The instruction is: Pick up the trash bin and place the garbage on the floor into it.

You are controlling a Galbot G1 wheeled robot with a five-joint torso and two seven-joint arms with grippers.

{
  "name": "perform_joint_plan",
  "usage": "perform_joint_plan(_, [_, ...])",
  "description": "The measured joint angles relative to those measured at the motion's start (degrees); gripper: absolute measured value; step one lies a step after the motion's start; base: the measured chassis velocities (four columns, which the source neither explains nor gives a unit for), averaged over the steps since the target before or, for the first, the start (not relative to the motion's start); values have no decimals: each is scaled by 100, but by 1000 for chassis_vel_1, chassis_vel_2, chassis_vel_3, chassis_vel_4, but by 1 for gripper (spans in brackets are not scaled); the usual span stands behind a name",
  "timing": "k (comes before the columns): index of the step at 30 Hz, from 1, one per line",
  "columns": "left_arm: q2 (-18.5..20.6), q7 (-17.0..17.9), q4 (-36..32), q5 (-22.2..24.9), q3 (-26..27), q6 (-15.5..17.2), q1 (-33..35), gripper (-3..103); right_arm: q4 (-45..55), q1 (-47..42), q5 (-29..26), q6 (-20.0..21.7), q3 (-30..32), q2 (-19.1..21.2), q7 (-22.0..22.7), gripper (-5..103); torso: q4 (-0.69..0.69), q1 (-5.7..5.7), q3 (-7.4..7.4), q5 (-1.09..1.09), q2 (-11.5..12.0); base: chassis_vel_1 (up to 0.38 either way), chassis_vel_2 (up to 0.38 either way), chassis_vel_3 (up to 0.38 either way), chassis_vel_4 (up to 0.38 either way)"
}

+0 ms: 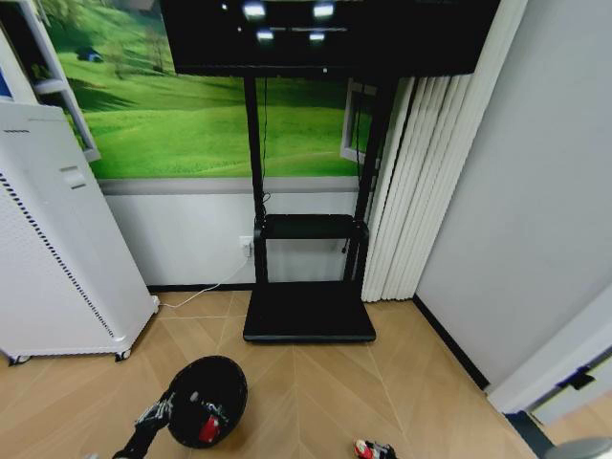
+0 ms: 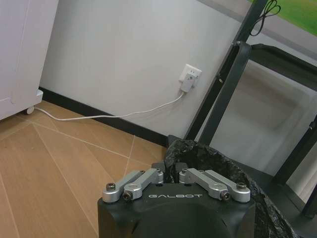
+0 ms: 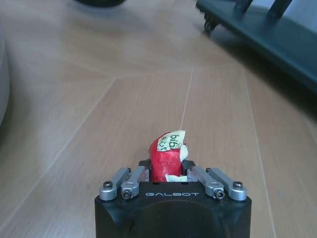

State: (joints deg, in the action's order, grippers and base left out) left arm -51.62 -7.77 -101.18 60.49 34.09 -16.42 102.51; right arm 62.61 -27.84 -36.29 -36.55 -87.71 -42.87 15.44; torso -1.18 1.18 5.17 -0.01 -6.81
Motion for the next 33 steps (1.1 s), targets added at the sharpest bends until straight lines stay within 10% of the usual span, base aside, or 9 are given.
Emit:
perform_joint_plan(7, [267, 79, 87, 51, -38, 64, -127, 8, 1094, 1149, 295, -98, 431, -63, -15, 28, 2, 0, 0, -1, 0, 0, 0, 0, 0])
perform_joint_plan(16, [388, 203, 34, 206, 26, 147, -188, 8, 3707, 3249, -869, 383, -140, -1172, 266, 28, 2, 0, -1, -2, -1, 0, 0, 0, 0])
perform_joint_plan(33, [241, 215, -311, 149, -13, 170, -87, 8, 2553, 2795, -1478, 651, -491, -3384, 998, 28, 2, 0, 0, -2, -2, 0, 0, 0, 0])
